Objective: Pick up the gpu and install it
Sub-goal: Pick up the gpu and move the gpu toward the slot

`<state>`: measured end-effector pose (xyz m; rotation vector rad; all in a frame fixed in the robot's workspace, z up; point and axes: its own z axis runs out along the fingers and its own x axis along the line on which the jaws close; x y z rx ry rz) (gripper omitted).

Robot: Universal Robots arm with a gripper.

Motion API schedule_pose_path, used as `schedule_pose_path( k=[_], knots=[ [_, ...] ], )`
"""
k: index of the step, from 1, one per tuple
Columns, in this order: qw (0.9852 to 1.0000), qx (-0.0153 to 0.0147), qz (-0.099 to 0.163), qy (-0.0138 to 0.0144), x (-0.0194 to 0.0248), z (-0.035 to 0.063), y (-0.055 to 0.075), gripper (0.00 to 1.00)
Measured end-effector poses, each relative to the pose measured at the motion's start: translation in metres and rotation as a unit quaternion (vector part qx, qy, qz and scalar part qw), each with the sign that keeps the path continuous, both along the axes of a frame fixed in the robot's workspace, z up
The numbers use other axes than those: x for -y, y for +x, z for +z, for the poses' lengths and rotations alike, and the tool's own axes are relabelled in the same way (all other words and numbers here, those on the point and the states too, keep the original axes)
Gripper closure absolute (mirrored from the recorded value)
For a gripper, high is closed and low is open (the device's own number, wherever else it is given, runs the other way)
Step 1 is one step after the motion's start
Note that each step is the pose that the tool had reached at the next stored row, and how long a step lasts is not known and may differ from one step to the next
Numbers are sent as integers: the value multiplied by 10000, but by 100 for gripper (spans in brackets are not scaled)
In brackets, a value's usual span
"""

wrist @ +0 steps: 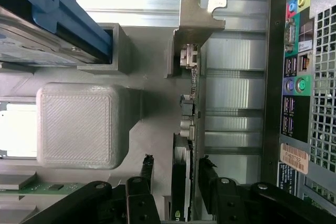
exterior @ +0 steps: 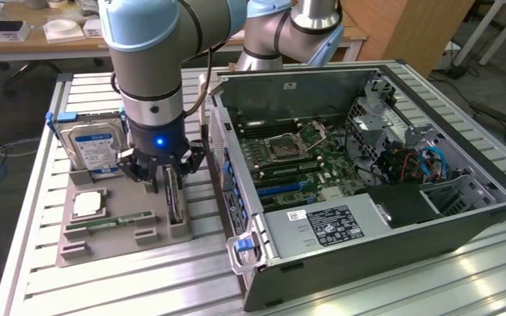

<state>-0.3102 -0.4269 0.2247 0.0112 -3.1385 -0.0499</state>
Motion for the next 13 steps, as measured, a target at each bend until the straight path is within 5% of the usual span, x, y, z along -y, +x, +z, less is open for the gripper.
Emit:
schedule_pose_path(
  k=[6, 8, 13],
  knots=[
    [10000, 1, 0, 0, 0, 0, 0, 61],
    [10000, 0, 0, 0, 0, 0, 0, 72],
    [10000, 0, 0, 0, 0, 0, 0, 74]
  ],
)
